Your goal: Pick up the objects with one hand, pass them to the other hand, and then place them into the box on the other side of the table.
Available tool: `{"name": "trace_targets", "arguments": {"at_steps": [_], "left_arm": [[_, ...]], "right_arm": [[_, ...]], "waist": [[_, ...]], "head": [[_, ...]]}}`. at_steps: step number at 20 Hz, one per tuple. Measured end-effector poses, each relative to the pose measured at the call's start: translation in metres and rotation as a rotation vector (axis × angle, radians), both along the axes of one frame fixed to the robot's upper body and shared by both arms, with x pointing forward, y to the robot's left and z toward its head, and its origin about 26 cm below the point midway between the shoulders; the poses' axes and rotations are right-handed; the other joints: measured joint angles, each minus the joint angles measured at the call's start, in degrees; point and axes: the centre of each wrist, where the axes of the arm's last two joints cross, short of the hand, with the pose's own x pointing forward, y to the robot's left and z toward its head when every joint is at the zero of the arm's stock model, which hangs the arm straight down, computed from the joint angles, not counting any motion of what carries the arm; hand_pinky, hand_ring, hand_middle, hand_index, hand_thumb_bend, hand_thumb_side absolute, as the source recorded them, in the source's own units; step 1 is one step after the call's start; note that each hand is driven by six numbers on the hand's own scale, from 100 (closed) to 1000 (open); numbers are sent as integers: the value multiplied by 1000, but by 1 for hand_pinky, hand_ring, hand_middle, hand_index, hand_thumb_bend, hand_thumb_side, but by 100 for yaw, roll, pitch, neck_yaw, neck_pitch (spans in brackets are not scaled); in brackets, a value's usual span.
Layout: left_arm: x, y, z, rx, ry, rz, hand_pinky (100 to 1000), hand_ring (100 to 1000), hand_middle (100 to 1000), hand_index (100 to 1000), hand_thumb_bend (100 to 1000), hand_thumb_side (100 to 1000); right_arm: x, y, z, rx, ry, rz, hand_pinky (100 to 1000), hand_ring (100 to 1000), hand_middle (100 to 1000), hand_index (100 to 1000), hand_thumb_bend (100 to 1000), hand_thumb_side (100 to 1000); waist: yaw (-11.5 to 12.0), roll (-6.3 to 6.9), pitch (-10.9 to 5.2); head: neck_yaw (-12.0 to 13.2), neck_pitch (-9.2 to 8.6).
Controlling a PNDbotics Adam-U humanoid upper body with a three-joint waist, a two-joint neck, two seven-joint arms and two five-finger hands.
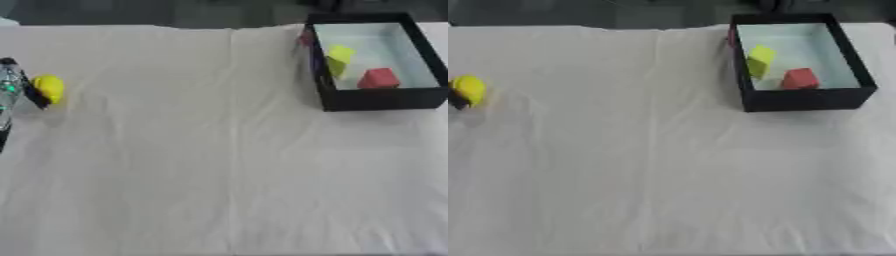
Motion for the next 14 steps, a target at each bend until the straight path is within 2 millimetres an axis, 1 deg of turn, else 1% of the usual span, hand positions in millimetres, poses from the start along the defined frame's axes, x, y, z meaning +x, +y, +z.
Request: {"name": "trace_targets", "arguments": {"at_steps": [4, 7, 11, 14], "left_arm": [[-2, -7, 13, -13, -66, -41, 711, 663, 563, 488, 177, 100], [-5, -11, 25, -19, -112, -82, 705, 657, 558, 490, 151, 100], [-12, -14, 34, -34, -151, -145, 693, 649, 552, 486, 117, 100], [-19, -15, 37, -48, -185, -190, 663, 626, 543, 478, 100, 100]], "right_arm": [[0, 0, 0, -2, -3, 0, 1000, 1000, 1000, 1000, 100, 391], [0, 0, 0, 3, -4, 1, 1000, 1000, 1000, 1000, 100, 394], [0, 0, 0, 12, -7, 5, 1000, 1000, 1000, 1000, 100, 405], [0, 0, 1, 20, -10, 9, 1000, 1000, 1000, 1000, 100, 414]], "waist": [[27, 1, -2], [38, 1, -10], [52, 1, -40], [72, -1, -44]], "head": [[-4, 0], [-10, 1], [-25, 1], [-33, 1]]}}
